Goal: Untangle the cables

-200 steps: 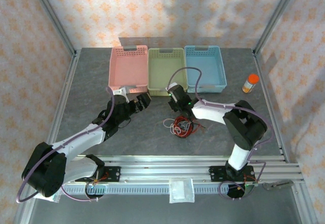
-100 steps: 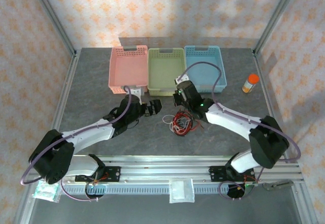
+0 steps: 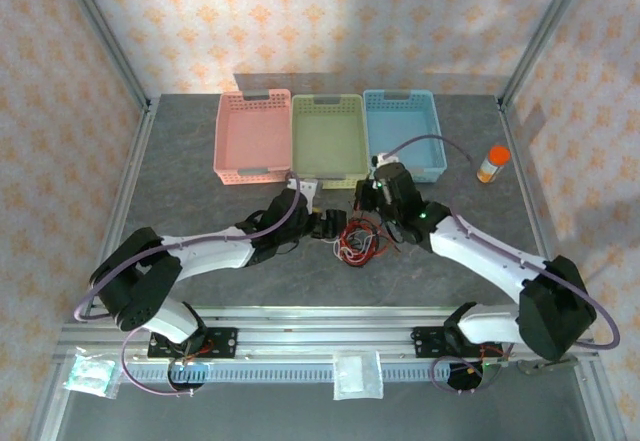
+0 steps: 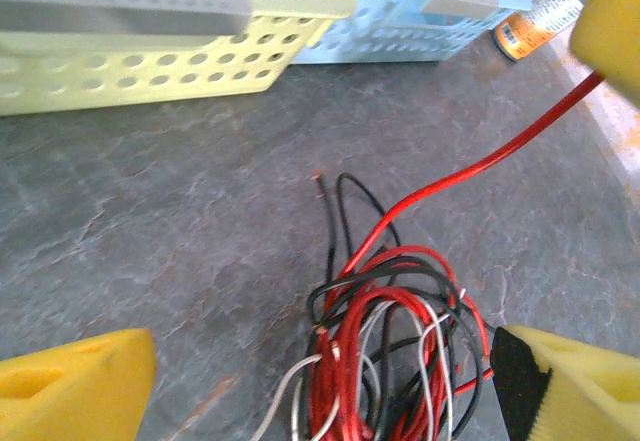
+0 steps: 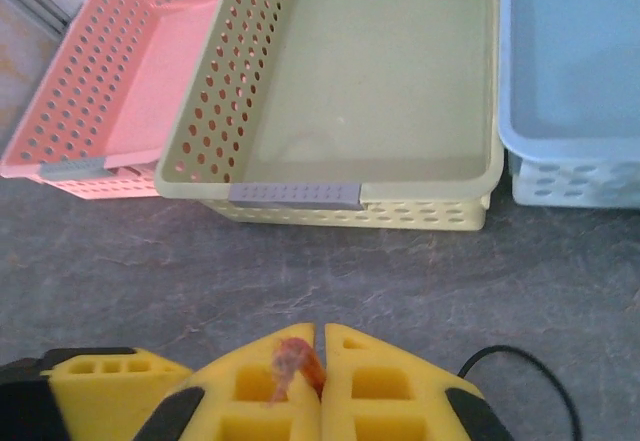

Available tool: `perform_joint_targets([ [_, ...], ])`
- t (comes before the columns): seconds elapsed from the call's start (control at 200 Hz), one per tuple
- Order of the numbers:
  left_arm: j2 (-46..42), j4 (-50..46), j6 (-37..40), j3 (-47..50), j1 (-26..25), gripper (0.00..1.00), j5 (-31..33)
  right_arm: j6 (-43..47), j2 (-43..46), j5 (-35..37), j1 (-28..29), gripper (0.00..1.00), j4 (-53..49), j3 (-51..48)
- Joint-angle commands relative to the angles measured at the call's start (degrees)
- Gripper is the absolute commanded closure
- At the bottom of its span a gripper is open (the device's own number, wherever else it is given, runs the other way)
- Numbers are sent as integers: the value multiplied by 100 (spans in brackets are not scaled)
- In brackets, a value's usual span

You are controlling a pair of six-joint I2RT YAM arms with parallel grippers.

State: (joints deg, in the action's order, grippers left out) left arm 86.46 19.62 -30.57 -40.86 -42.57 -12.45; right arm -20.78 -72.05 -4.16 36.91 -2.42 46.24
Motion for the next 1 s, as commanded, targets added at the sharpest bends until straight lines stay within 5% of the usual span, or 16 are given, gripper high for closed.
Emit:
perform_joint_targets([
  [0.0,99,35,381,-233,-24,12,-33,-992,234,12,-76,100,247,-115],
  [0.255,529,-135,656,-607,-168,14,-276,-1768,266,-904,-342,100,641,-271],
  [0.36,747,-145,696,-747,-249,23,-268,-1946,360,-822,-342,100,575,-247],
  [0.546,1067,-34,658,-923,-323,25,-190,-2156,721,-579,-351,100,564,-405],
  [0.811,1415,13,631,-1063,-331,30,-71,-2352,881,-848,-386,100,848,-549],
  [0.996,1455,82,583,-936,-327,42,-131,-2372,1013,-1153,-439,100,1172,-542],
])
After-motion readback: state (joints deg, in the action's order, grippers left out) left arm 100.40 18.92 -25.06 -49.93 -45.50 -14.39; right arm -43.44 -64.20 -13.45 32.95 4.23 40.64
